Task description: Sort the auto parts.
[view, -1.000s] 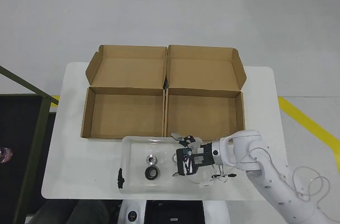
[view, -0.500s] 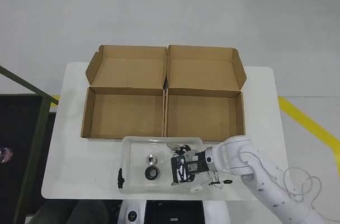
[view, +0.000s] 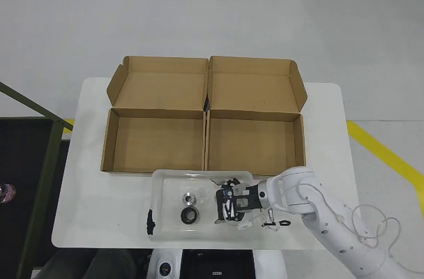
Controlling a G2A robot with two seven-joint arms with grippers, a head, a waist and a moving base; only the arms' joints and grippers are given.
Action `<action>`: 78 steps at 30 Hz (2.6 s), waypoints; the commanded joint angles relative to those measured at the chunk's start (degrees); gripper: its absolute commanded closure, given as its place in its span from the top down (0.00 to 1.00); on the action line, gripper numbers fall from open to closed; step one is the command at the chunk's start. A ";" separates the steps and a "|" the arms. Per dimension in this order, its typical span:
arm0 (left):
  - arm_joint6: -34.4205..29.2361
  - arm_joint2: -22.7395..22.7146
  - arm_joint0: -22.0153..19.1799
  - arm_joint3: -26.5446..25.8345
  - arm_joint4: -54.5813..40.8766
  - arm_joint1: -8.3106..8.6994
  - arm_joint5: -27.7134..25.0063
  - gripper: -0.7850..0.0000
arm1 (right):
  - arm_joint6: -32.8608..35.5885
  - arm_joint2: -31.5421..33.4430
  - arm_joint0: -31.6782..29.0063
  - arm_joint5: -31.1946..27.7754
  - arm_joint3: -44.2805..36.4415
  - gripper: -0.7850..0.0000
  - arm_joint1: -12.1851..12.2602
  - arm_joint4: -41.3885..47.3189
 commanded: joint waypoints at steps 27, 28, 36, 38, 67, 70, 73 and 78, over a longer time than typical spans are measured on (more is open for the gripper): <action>0.00 0.00 0.00 0.00 0.00 0.00 0.00 1.00 | -9.39 0.45 0.65 0.54 -1.47 0.00 0.42 -5.34; 0.00 0.00 0.00 0.00 0.00 0.00 0.00 1.00 | -10.53 0.69 0.57 0.30 -2.01 0.00 0.45 -5.12; 0.00 0.00 0.00 0.00 0.00 0.00 0.00 1.00 | -17.14 3.23 0.44 -0.27 -5.30 0.00 0.80 -6.13; 0.00 0.00 0.00 0.00 0.00 0.00 0.00 1.00 | -18.76 4.13 0.43 -0.18 -5.44 0.00 0.90 -6.26; 0.00 0.00 0.00 0.00 0.00 0.00 0.00 1.00 | -33.62 11.83 4.59 5.62 7.69 0.00 0.94 -5.55; 0.00 0.00 0.00 0.00 0.00 0.00 0.00 1.00 | -33.01 9.95 7.02 6.78 10.83 0.00 0.31 -5.01; 0.00 0.00 0.00 0.00 0.00 0.00 0.00 1.00 | -32.18 8.08 9.26 7.62 13.94 0.00 -0.35 -4.06; 0.00 0.00 0.00 0.00 0.00 0.00 0.00 1.00 | -30.90 5.42 12.97 8.70 18.42 0.00 -1.42 -3.37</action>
